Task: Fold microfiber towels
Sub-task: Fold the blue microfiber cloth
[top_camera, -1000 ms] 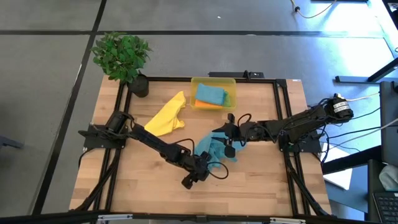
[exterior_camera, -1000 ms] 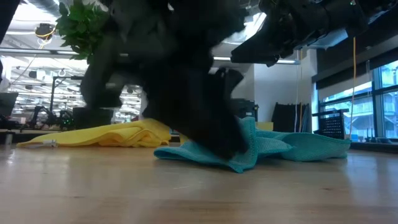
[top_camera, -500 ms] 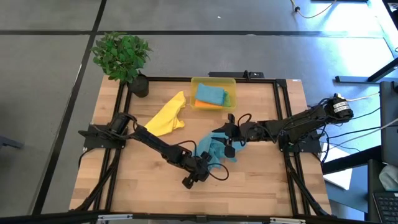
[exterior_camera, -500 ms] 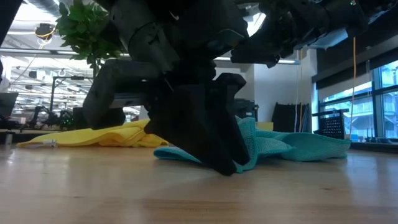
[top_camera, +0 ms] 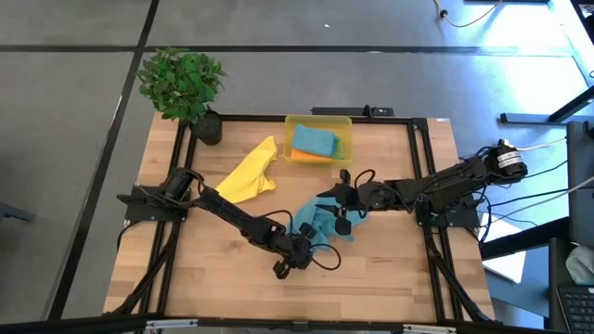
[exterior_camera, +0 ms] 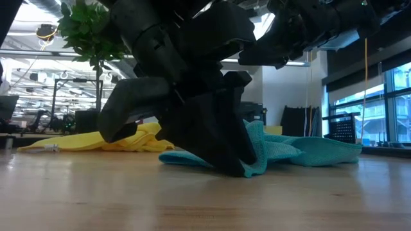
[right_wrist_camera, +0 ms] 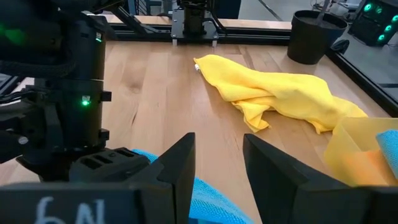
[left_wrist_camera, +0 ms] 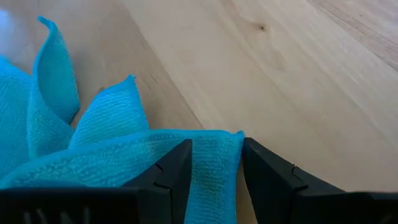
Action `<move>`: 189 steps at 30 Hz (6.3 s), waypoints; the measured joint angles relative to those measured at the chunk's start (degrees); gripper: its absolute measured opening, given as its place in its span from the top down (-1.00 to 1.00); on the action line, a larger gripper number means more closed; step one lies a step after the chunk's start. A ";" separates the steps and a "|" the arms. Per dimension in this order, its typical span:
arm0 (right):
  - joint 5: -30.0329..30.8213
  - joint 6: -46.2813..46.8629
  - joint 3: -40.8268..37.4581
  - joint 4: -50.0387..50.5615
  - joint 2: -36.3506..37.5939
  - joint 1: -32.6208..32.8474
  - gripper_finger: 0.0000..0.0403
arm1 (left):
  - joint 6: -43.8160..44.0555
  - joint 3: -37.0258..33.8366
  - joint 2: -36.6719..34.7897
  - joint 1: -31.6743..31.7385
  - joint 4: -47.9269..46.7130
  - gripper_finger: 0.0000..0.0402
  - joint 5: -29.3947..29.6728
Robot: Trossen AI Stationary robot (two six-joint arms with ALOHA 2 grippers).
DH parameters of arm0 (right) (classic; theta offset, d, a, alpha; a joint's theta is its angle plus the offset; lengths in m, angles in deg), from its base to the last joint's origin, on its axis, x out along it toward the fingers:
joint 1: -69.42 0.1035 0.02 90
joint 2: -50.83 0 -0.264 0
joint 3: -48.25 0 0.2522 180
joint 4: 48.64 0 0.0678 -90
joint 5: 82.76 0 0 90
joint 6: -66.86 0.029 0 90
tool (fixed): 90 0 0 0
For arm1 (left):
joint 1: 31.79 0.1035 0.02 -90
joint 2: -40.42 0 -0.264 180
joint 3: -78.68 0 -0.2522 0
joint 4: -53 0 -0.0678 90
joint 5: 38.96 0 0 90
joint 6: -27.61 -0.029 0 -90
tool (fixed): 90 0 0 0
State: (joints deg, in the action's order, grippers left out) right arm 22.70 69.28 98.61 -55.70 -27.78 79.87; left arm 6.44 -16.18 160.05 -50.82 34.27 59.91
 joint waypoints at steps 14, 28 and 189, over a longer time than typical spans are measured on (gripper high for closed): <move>0.00 -0.11 -0.01 0.00 0.00 0.00 0.32 | -0.22 -0.19 -0.62 -0.11 -1.45 0.86 1.63; -0.03 0.31 -0.02 -0.09 0.00 1.08 0.32 | 5.65 -0.43 -15.79 -7.36 -16.73 1.00 34.32; 39.96 47.09 24.68 77.13 12.79 41.50 1.00 | 45.10 -5.38 -38.44 -21.72 -40.66 1.00 50.41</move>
State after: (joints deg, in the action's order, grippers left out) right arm 62.66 116.37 123.29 21.44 -14.99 121.38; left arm 51.53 -21.56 121.61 -72.54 -6.39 110.32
